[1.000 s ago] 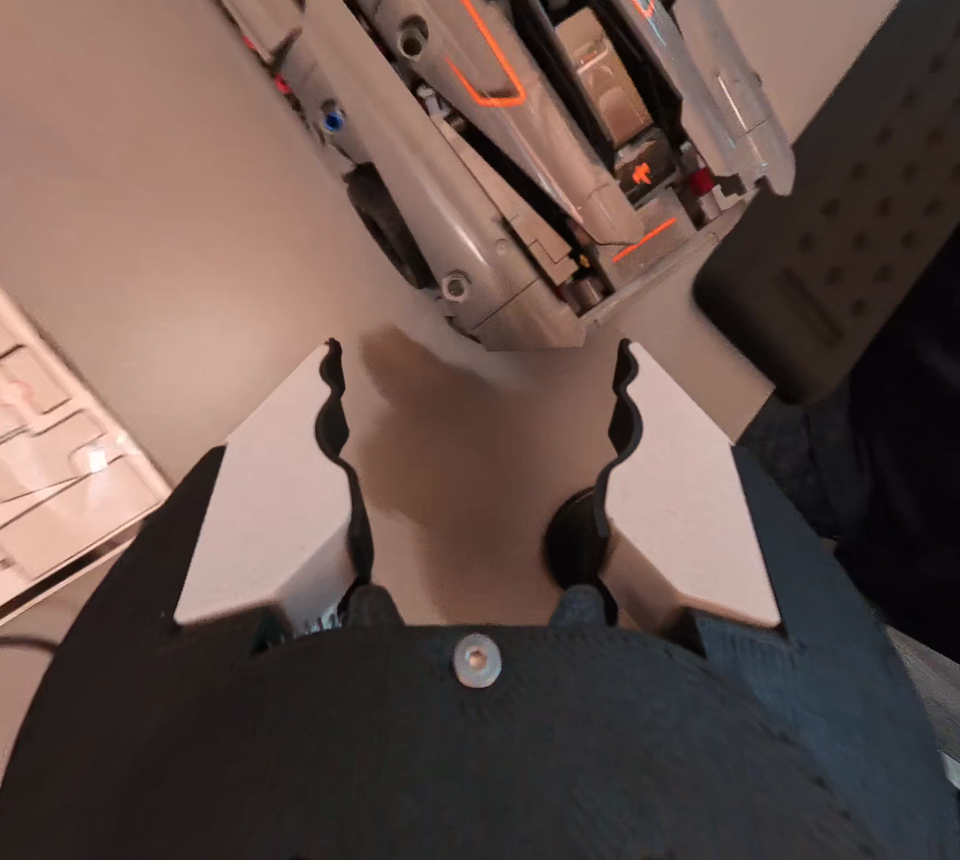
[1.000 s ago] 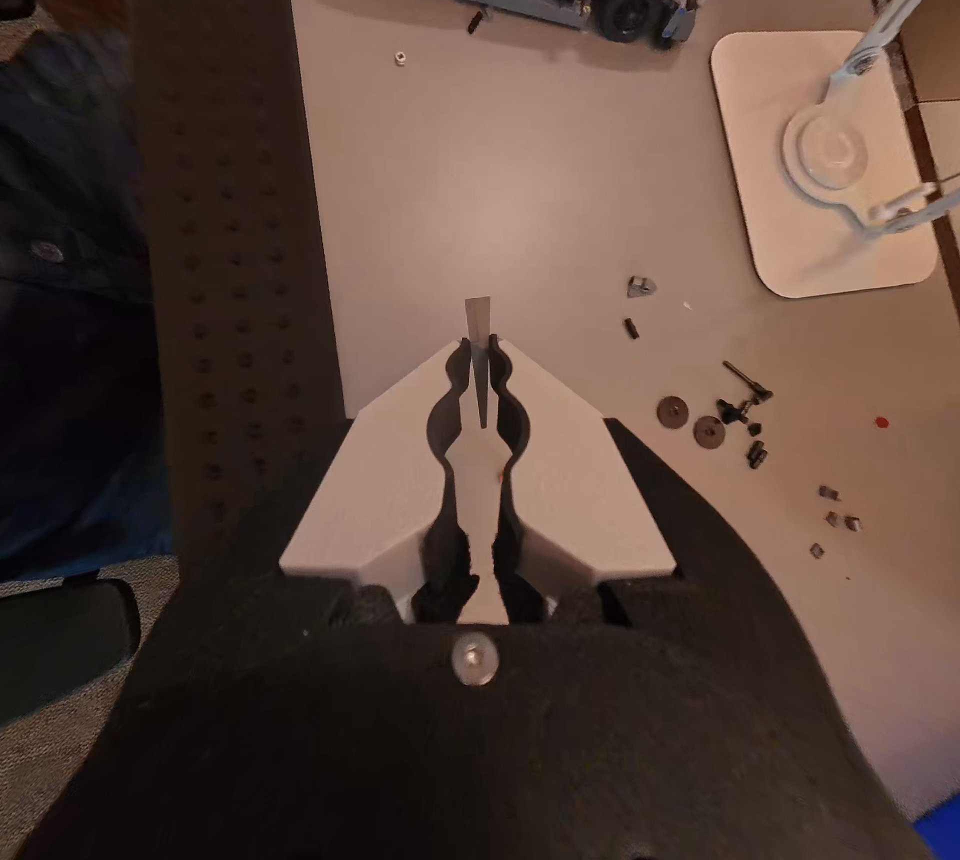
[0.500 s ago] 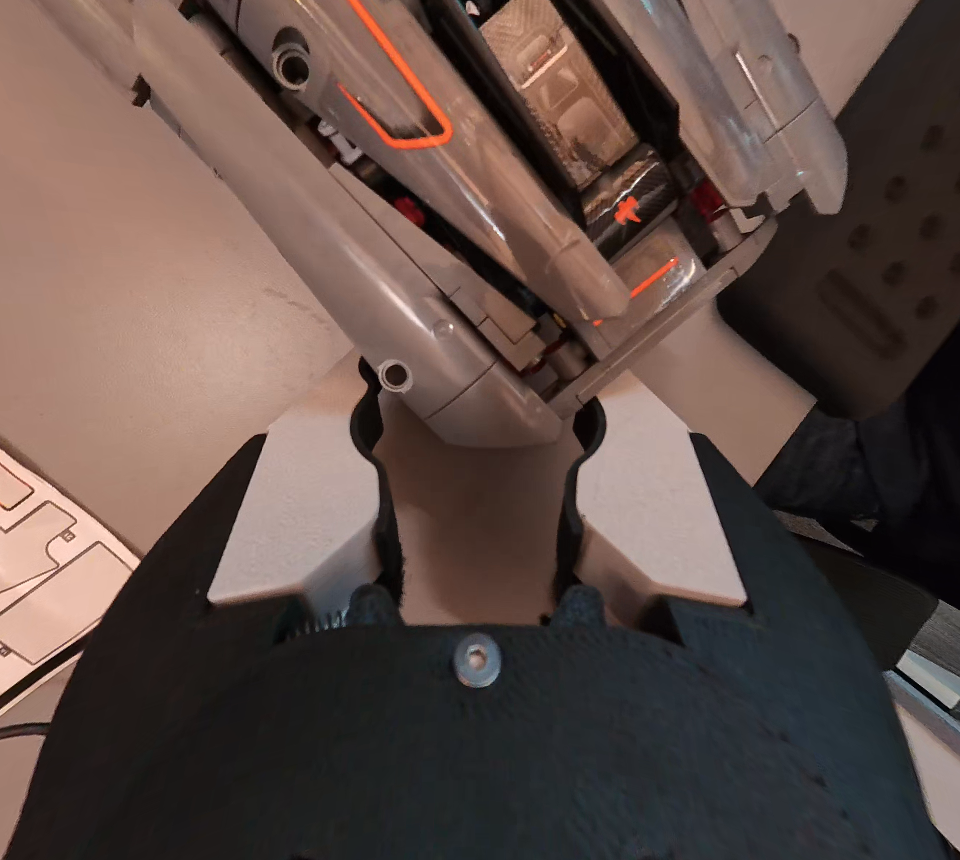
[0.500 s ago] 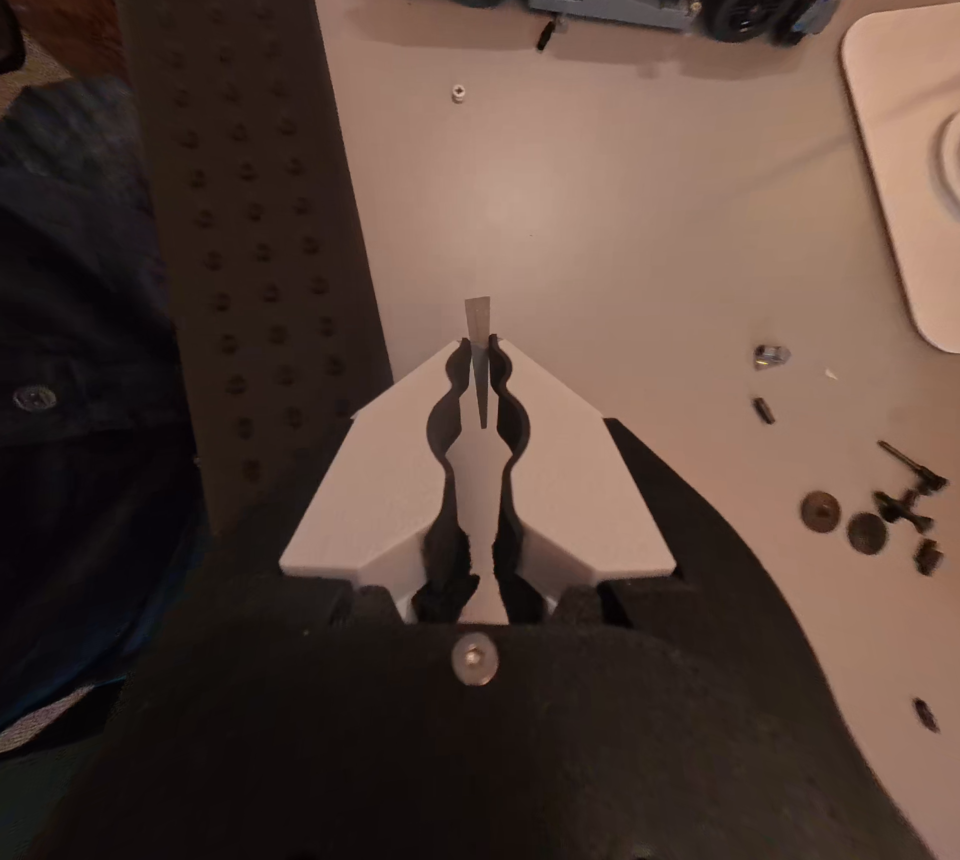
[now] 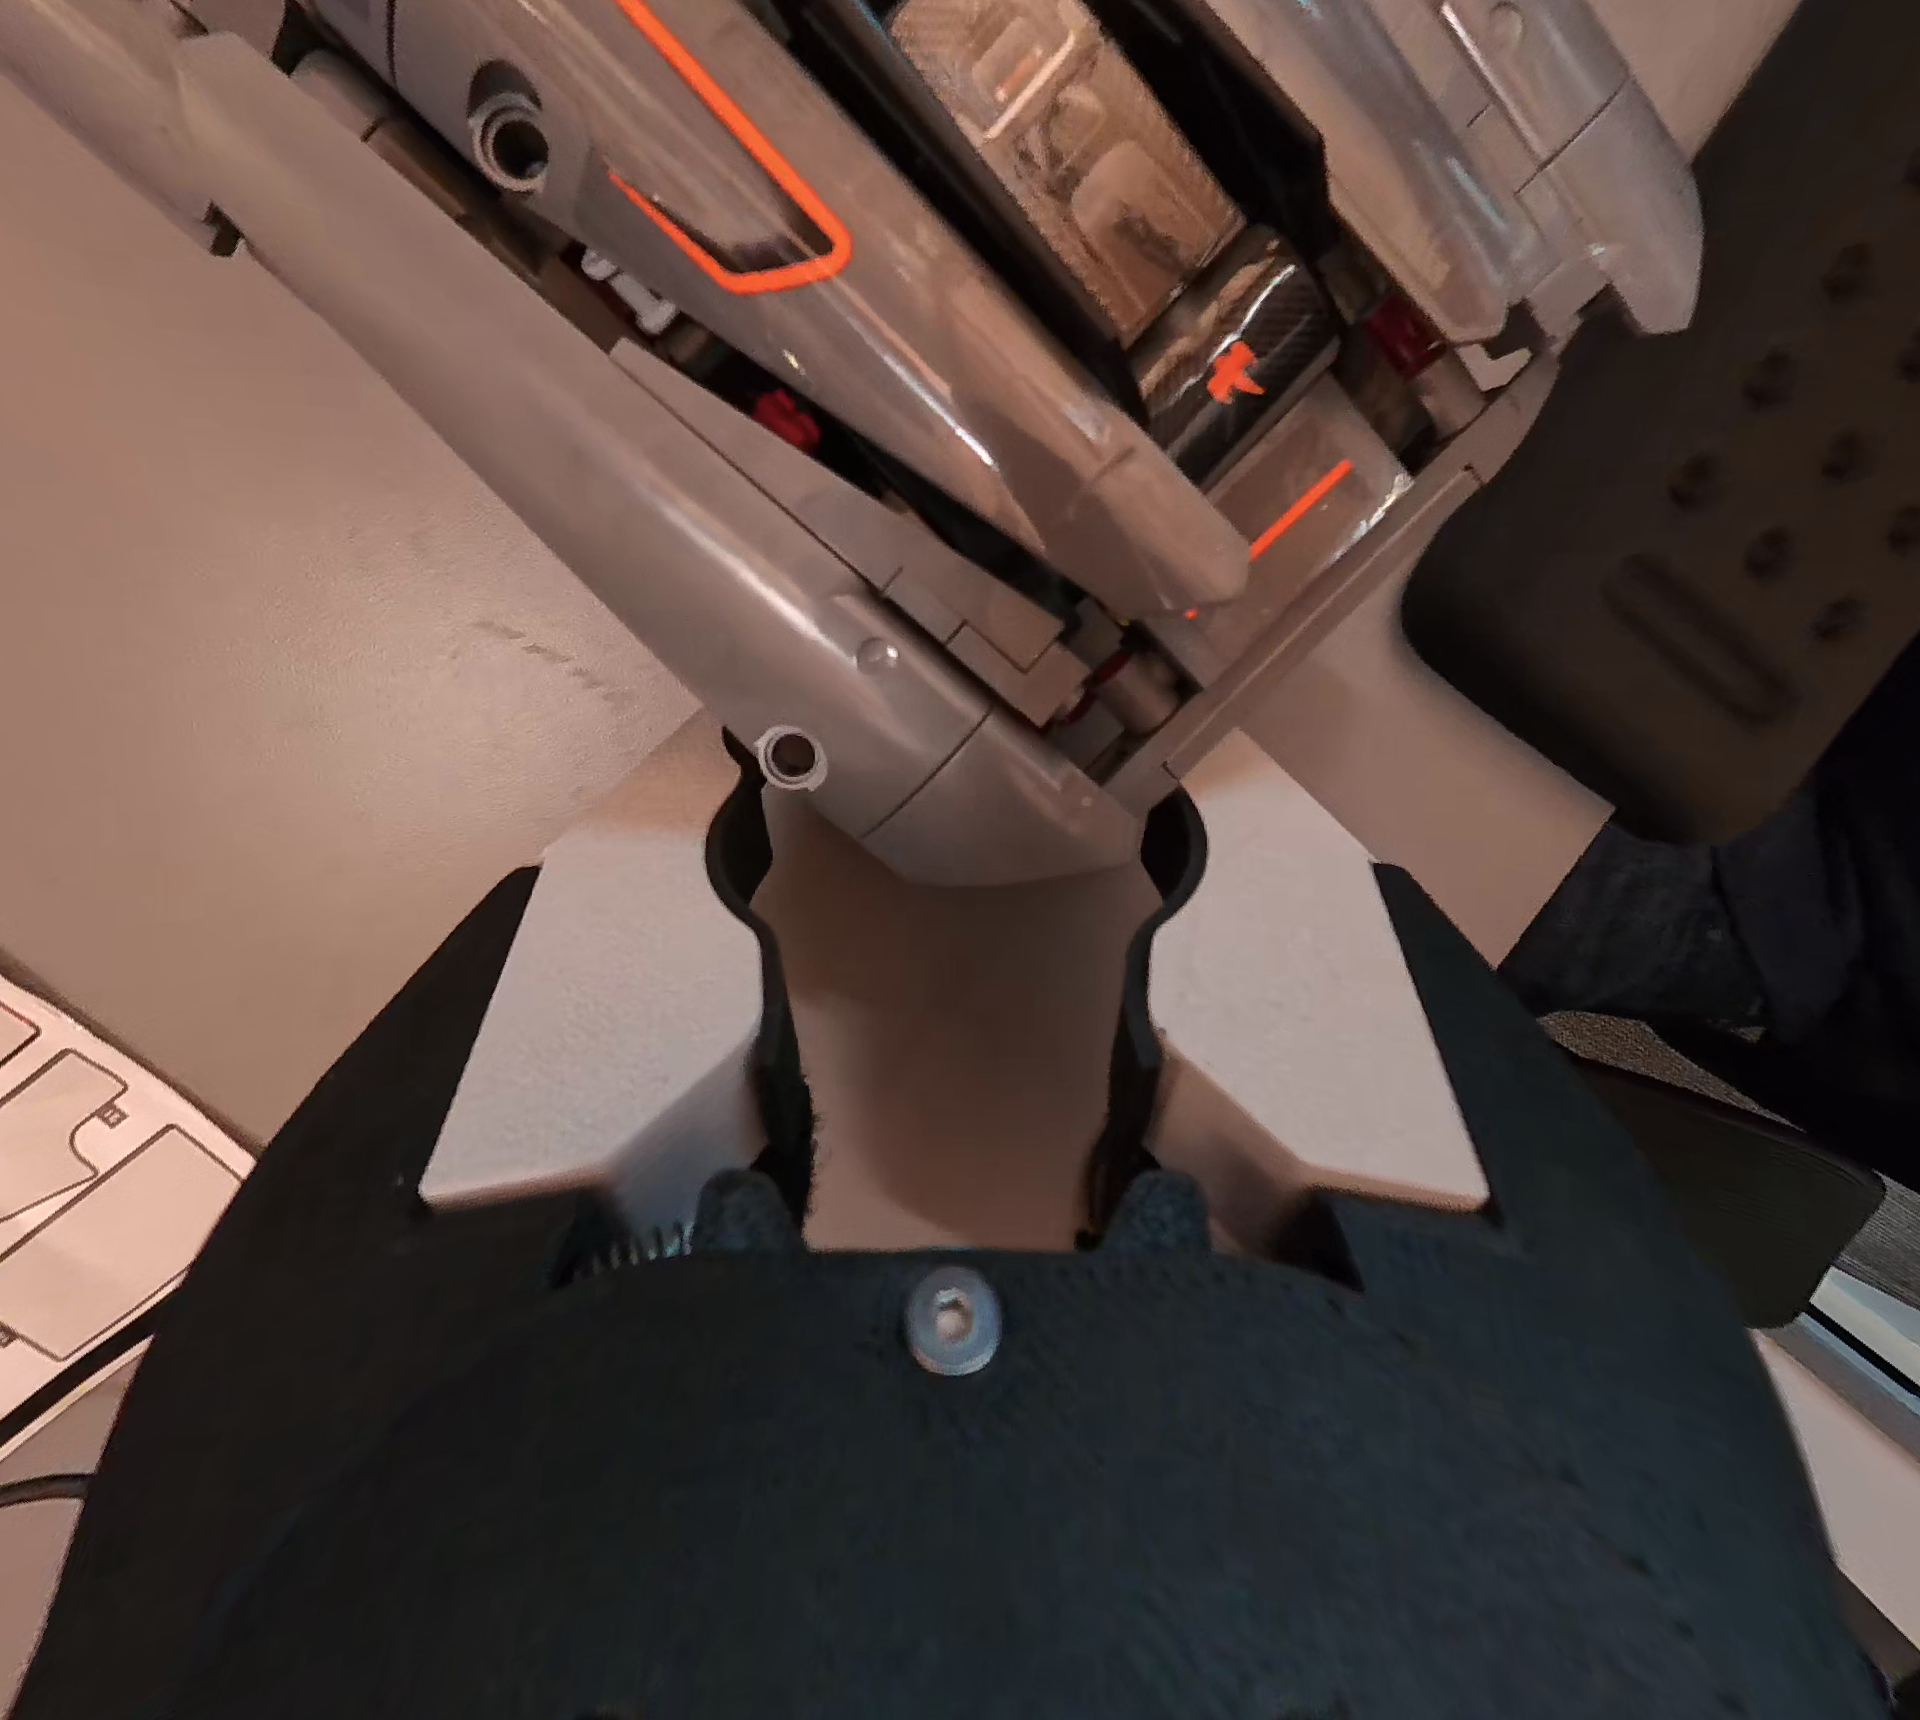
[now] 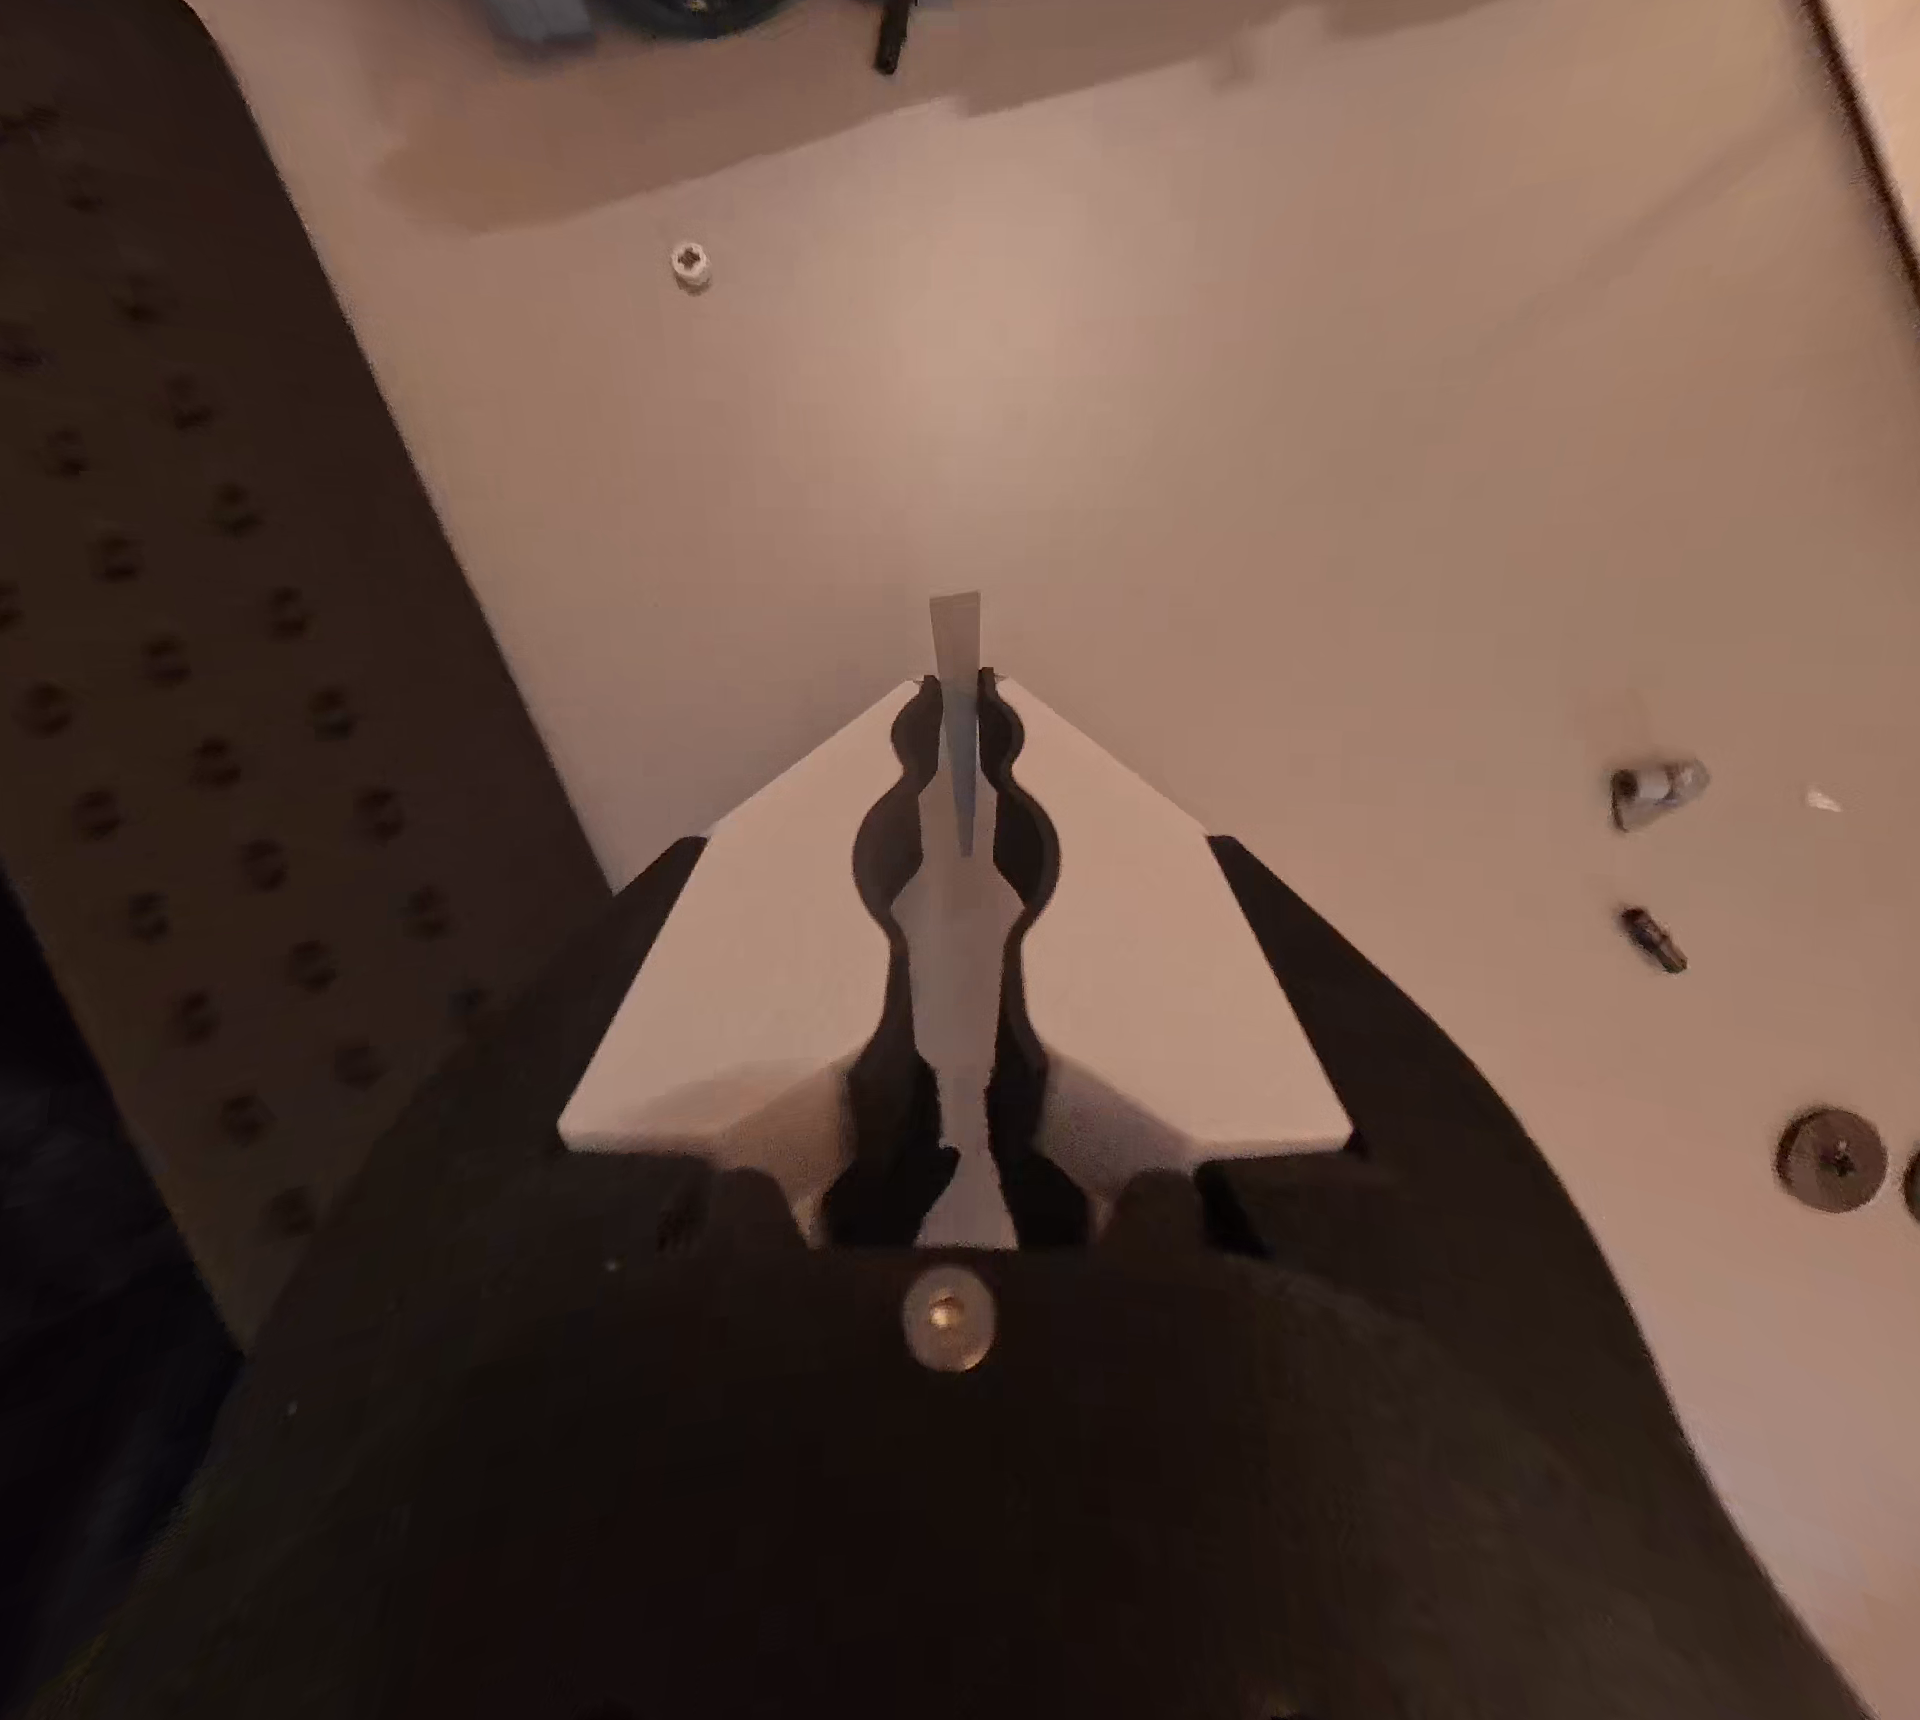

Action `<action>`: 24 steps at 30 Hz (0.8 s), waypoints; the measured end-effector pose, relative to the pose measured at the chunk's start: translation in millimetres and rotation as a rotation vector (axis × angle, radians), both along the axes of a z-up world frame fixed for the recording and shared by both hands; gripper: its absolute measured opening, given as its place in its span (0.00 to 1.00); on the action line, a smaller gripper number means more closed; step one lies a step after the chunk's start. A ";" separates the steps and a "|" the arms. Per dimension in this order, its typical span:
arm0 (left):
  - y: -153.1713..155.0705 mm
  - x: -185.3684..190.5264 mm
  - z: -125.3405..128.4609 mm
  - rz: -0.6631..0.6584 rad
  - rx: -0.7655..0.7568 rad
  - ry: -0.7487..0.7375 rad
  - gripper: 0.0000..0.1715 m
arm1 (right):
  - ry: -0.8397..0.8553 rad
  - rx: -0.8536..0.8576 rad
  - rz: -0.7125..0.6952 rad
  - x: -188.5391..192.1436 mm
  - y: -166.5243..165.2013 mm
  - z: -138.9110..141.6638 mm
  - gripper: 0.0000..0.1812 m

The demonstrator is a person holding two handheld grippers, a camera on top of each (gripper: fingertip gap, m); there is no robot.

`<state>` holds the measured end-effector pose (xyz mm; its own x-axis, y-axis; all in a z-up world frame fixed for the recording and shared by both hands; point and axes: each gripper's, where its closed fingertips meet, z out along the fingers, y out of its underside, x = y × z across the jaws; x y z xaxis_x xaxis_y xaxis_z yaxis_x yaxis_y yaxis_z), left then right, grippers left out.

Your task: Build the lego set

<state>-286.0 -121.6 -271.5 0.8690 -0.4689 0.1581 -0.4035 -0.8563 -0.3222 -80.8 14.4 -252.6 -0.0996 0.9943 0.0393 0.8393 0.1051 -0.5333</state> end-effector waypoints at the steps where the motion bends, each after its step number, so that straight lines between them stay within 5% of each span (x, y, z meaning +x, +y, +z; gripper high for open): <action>1: 0.2 -0.1 -0.1 0.001 -0.001 0.003 0.41 | 0.002 0.021 0.002 -3.7 2.9 -2.4 0.03; 7: 1.0 -0.7 0.1 0.005 -0.004 -0.003 0.39 | -0.039 -0.156 0.014 -5.5 5.2 -22.5 0.03; 12: 0.0 -0.1 0.0 -0.006 -0.010 -0.001 0.40 | 0.054 -0.105 0.003 -13.6 14.5 -7.3 0.11; 17: 0.5 -0.3 0.0 -0.007 -0.010 -0.001 0.40 | 0.168 -0.069 0.163 -44.2 -24.7 23.5 0.10; 20: -0.2 0.1 -0.2 -0.009 -0.015 0.003 0.40 | 0.094 -0.156 0.299 -59.0 -62.7 12.3 0.06; 24: -0.6 -0.9 -0.6 -0.015 -0.013 0.014 0.40 | 0.014 -0.075 0.360 -77.4 -68.8 -11.3 0.04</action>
